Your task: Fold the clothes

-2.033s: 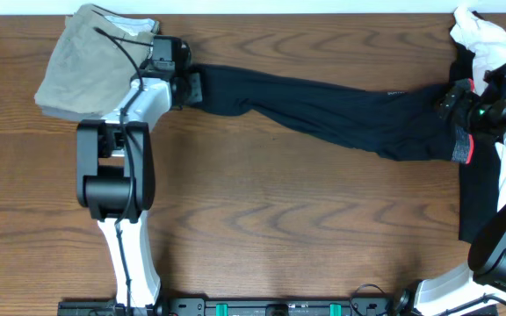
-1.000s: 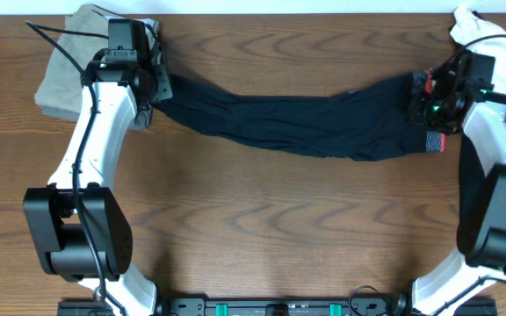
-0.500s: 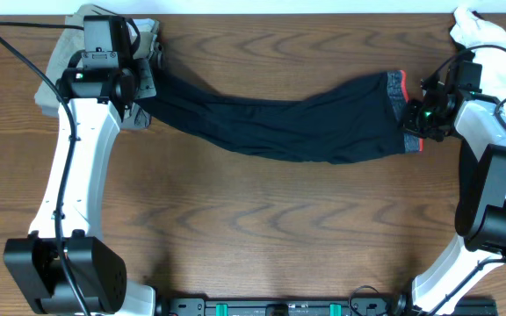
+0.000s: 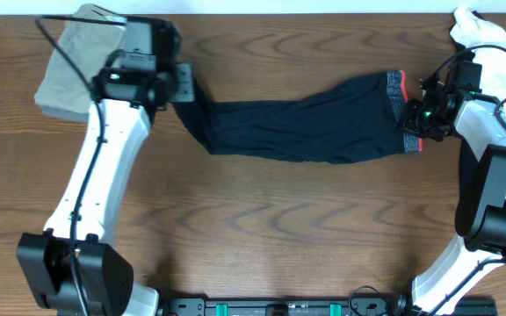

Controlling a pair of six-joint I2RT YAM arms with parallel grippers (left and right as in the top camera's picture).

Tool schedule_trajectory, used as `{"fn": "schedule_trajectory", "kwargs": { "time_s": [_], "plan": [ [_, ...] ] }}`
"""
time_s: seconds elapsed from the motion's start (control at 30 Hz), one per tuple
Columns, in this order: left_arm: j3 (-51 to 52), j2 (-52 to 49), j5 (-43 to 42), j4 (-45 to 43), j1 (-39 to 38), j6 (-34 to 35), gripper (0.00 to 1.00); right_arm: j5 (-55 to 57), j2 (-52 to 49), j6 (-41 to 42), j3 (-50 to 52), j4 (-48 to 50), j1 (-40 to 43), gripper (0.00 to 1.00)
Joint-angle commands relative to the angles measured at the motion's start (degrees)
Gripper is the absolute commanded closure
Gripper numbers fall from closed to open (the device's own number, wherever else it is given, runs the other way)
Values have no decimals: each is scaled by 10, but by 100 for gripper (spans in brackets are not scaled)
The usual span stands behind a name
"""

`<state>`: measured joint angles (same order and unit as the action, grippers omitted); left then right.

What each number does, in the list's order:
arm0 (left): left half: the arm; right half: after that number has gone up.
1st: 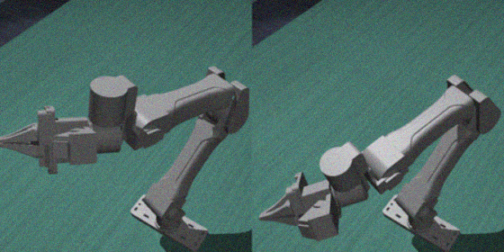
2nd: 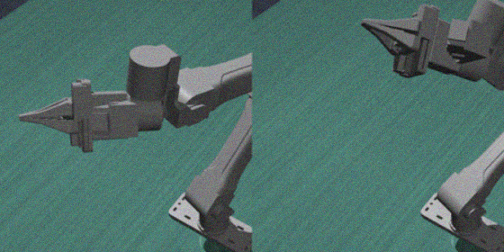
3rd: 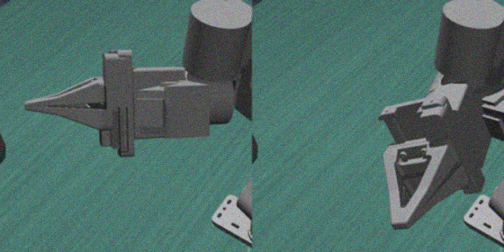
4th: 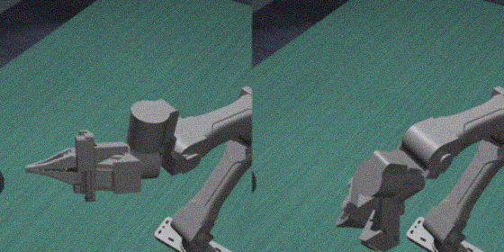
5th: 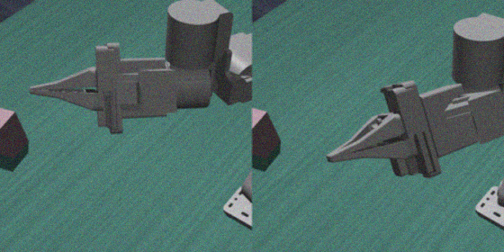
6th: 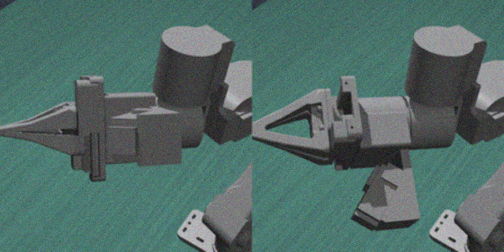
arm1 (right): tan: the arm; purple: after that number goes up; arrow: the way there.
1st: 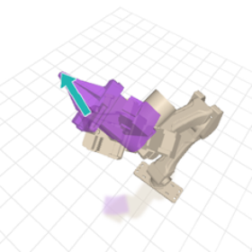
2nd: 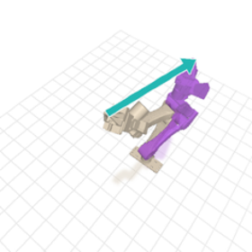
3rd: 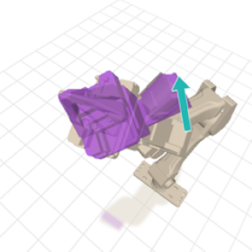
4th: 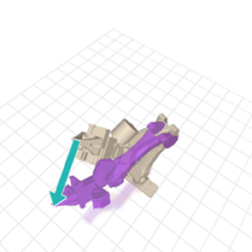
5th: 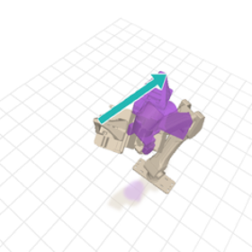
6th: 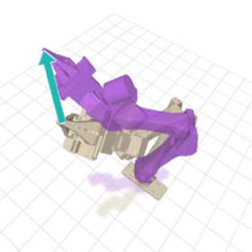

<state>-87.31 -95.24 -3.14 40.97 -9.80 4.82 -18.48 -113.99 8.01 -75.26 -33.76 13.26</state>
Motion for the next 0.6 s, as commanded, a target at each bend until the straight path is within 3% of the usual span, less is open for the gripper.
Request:
{"fn": "schedule_trajectory", "kwargs": {
  "time_s": [0.0, 0.23, 0.57],
  "plan": [
    [11, 2, -7, 6, -24, -2, 94, -7, -4, -4, -6, 0, -3, 99],
    [12, -21, -8, 23, -85, 0, 94, -7, -4, -4, -6, 0, -3, 99],
    [12, -90, -8, -19, -168, 0, 94, -6, -4, -4, -6, -1, -3, 99]
  ]
}}
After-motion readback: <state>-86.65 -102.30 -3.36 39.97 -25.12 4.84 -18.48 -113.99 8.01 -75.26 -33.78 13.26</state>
